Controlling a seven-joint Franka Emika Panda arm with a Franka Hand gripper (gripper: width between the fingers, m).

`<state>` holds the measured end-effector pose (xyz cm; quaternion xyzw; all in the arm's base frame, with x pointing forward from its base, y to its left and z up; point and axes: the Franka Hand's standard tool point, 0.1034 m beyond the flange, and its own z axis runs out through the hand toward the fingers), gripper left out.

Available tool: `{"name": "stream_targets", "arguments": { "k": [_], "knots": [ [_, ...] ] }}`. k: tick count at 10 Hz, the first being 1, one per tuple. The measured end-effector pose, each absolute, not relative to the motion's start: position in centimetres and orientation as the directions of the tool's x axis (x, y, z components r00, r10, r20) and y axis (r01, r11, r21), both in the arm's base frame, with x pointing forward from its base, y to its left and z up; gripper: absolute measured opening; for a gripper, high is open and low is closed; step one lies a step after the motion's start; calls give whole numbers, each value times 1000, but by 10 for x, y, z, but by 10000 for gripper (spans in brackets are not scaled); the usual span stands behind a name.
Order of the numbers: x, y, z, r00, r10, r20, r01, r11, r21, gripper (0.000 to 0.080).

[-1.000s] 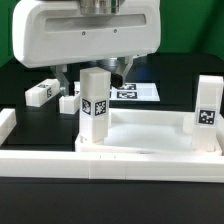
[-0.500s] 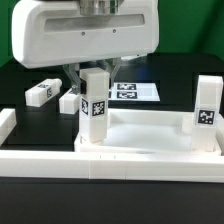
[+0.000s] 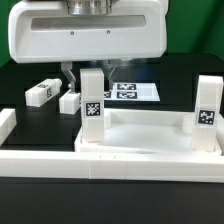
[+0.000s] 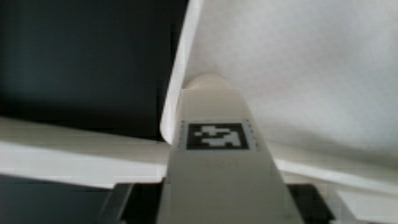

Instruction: Assemble desk

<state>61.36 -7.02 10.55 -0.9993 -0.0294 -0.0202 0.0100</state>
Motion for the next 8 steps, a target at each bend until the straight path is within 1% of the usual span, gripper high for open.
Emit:
{"name": "stream_targets", "arguments": {
  "k": [2, 5, 7, 8],
  "knots": [
    [613, -70, 105, 984, -174, 38, -173, -984, -37, 288],
    [613, -70, 105, 870, -494, 17, -492, -868, -63, 290],
    [614, -66, 104, 764, -646, 3, -644, -762, -74, 290],
    [615, -64, 104, 730, -684, 0, -682, -728, -78, 290]
  ]
}}
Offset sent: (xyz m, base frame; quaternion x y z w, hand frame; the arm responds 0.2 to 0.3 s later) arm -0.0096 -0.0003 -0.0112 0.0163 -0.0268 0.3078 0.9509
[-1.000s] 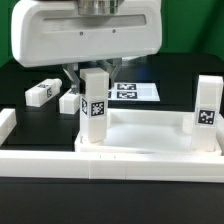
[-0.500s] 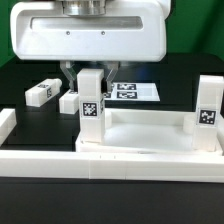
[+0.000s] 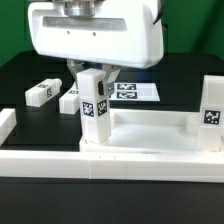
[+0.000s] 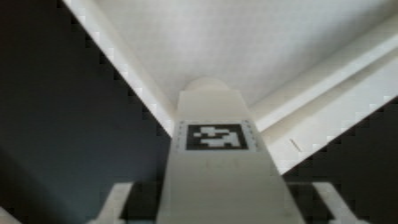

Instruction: Assemble desk

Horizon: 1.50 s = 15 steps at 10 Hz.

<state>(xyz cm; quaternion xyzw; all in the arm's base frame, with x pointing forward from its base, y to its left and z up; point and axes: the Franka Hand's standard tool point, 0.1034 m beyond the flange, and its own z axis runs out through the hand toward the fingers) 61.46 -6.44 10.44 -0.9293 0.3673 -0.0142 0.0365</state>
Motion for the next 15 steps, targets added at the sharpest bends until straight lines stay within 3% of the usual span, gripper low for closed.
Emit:
{"name": "stream_targets", "arguments": {
  "k": [4, 5, 6, 7, 8, 11, 15],
  "knots": [
    [615, -63, 104, 686, -728, -7, -726, -683, -81, 310],
    [615, -63, 104, 732, -681, -3, -679, -729, -79, 505],
    [615, -62, 105, 757, -654, 0, -652, -754, -78, 505],
    [615, -61, 105, 814, -580, 9, -578, -813, -74, 617],
    [615, -60, 105, 868, -496, 17, -494, -867, -66, 643],
    [615, -57, 104, 979, -199, 34, -198, -979, -39, 649],
    [615, -57, 104, 991, 128, 41, 129, -991, -21, 649]
  ]
}}
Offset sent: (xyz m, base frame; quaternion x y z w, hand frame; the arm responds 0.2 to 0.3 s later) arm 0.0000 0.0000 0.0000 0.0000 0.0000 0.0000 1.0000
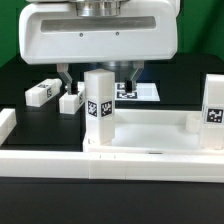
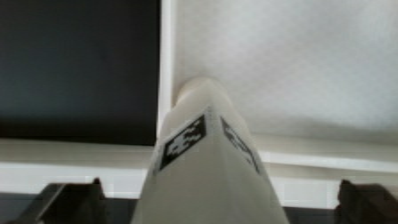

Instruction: Assemble desk

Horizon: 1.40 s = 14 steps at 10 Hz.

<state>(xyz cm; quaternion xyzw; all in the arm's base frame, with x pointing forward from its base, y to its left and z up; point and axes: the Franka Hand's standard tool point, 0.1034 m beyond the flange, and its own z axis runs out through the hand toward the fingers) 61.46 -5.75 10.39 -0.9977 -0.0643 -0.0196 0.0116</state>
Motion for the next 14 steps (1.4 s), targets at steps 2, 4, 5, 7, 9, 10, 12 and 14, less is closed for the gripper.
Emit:
{"name": "stream_targets", "arguments": {
  "k": [2, 4, 5, 7, 9, 10, 12, 14],
  "knots": [
    [614, -59, 104, 958, 284, 37, 284, -959, -1, 649],
    [615, -59, 104, 927, 373, 35, 373, -928, 7, 649],
    [614, -61, 104, 896, 443, 32, 443, -897, 13, 649],
    [614, -63, 104, 861, 507, 31, 507, -862, 17, 649],
    [614, -64, 104, 849, 528, 29, 527, -850, 18, 558],
    [614, -64, 104, 849, 527, 29, 527, -850, 18, 422],
    [613, -64, 103, 863, 505, 29, 505, -863, 16, 288],
    [613, -64, 103, 868, 496, 30, 496, -868, 16, 288]
  ]
}}
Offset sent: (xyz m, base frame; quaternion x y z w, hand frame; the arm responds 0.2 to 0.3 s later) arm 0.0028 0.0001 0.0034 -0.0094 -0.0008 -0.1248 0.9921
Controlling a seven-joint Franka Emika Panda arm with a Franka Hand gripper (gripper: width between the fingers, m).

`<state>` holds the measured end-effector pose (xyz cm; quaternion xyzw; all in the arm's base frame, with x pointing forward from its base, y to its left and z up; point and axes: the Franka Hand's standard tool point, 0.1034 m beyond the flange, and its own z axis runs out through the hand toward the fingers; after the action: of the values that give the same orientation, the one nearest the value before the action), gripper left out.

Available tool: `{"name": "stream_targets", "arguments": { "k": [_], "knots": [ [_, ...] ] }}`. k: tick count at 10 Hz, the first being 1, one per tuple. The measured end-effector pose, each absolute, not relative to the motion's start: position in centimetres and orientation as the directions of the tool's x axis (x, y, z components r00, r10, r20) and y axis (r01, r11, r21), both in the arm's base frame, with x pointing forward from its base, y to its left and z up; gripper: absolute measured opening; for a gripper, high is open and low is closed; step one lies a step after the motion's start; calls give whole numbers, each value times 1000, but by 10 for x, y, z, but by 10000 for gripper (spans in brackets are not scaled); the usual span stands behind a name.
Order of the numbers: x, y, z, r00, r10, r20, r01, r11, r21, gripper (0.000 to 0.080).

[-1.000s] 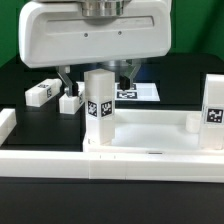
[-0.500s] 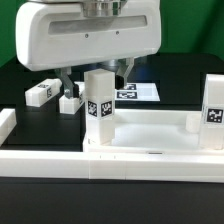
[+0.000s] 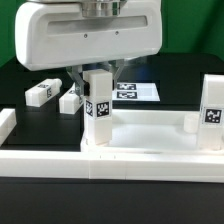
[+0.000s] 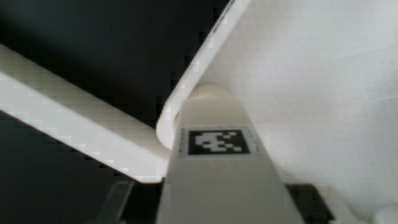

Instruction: Assemble desk

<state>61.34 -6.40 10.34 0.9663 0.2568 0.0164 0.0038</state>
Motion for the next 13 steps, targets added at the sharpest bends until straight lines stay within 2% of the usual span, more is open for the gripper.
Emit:
{"name": "stream_targets", "arguments": {
  "k": [4, 6, 9, 11, 13],
  "knots": [
    [613, -64, 103, 991, 131, 36, 132, -991, -12, 289],
    [611, -62, 102, 994, -107, 31, -106, -994, -35, 290],
    [612, -60, 101, 912, -410, 17, -408, -911, -63, 290],
    [612, -58, 101, 775, -632, -8, -630, -772, -81, 290],
    [612, -57, 101, 699, -715, -17, -713, -696, -81, 290]
  ]
}}
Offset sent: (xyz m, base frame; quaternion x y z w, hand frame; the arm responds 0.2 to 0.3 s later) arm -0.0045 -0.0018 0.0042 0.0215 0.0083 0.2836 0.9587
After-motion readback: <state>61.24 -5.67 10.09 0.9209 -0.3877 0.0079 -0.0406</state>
